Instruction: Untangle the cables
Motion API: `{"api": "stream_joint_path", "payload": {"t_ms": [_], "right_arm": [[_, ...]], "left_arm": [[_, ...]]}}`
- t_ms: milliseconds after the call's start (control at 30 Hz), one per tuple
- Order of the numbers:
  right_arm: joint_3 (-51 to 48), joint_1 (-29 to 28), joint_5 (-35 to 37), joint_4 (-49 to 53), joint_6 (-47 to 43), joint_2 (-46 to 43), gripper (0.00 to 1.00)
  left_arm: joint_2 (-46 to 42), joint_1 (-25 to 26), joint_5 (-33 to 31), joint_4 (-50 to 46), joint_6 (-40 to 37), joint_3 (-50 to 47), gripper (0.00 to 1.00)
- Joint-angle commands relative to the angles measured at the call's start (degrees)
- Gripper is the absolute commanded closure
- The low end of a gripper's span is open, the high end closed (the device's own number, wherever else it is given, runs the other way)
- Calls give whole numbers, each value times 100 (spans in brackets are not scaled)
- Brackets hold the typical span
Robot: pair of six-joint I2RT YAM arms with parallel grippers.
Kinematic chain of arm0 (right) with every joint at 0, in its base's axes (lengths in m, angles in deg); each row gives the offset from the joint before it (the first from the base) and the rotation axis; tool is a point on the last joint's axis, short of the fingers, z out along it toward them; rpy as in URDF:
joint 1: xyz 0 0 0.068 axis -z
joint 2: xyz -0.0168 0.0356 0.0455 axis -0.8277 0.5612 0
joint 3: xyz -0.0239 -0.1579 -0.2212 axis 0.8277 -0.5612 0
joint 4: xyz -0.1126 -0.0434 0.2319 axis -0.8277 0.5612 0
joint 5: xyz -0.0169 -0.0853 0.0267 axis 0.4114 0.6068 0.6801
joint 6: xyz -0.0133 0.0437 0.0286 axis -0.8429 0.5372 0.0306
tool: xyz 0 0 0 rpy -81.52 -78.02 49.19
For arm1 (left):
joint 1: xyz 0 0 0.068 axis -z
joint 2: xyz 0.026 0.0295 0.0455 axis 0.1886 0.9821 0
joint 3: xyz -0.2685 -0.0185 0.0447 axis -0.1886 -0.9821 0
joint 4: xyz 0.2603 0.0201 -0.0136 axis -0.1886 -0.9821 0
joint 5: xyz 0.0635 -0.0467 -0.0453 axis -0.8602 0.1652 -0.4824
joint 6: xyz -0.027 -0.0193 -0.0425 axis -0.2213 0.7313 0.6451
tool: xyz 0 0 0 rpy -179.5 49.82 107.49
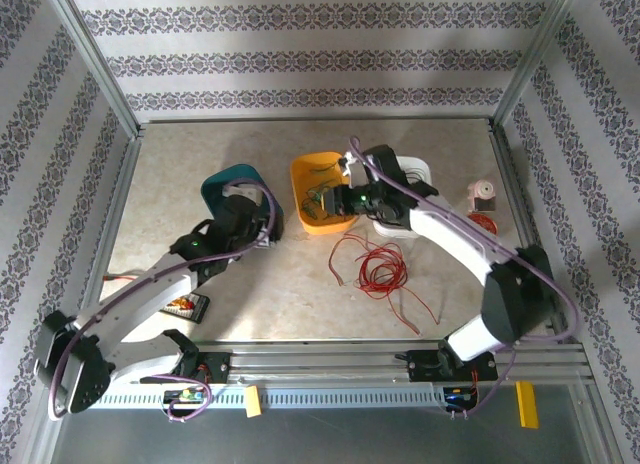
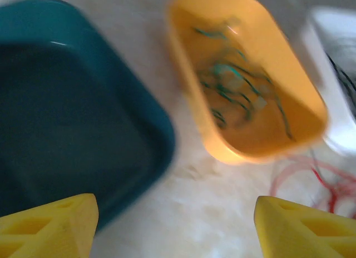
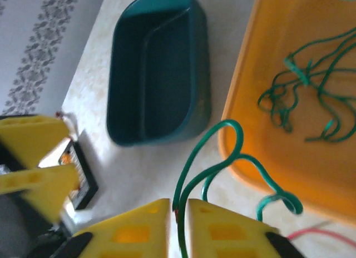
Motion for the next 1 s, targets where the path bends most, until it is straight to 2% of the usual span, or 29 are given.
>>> {"api": "stream_joint_path", "payload": {"t_ms": [0, 67, 133, 267, 367, 467, 533, 667, 767, 967], "right_arm": [[659, 137, 452, -105, 223, 526, 58], [1001, 173, 551, -86, 205, 732, 47], [1220, 178, 681, -26, 141, 799, 43], [1125, 162, 688, -37, 115, 609, 42], [703, 86, 670, -55, 50, 295, 42], [174, -62, 843, 18, -91, -120, 42], [-153, -160, 966, 38, -118, -387, 42], [-738, -275, 1061, 21, 47, -779, 42], [-966, -356, 1124, 46, 87, -969, 42], [-1146, -379, 1243, 131, 105, -1214, 41]], "left_arm": [[-244, -429, -1084, -1095, 929, 134, 25], [-224, -734, -984, -1344, 967, 155, 25], [-101, -1110, -615, -1445, 1019, 152, 24], [425, -1896, 265, -1266, 1154, 80, 26], [877, -2229, 700, -723, 1196, -13, 29], [1367, -2300, 1002, -98, 1059, 59, 32], [1800, -2305, 1004, -30, 884, 308, 35], [2808, -2300, 708, -390, 532, 1089, 45], [3344, -2301, 514, -697, 284, 1652, 61], [4313, -2291, 406, -1466, -424, 2943, 71]]}}
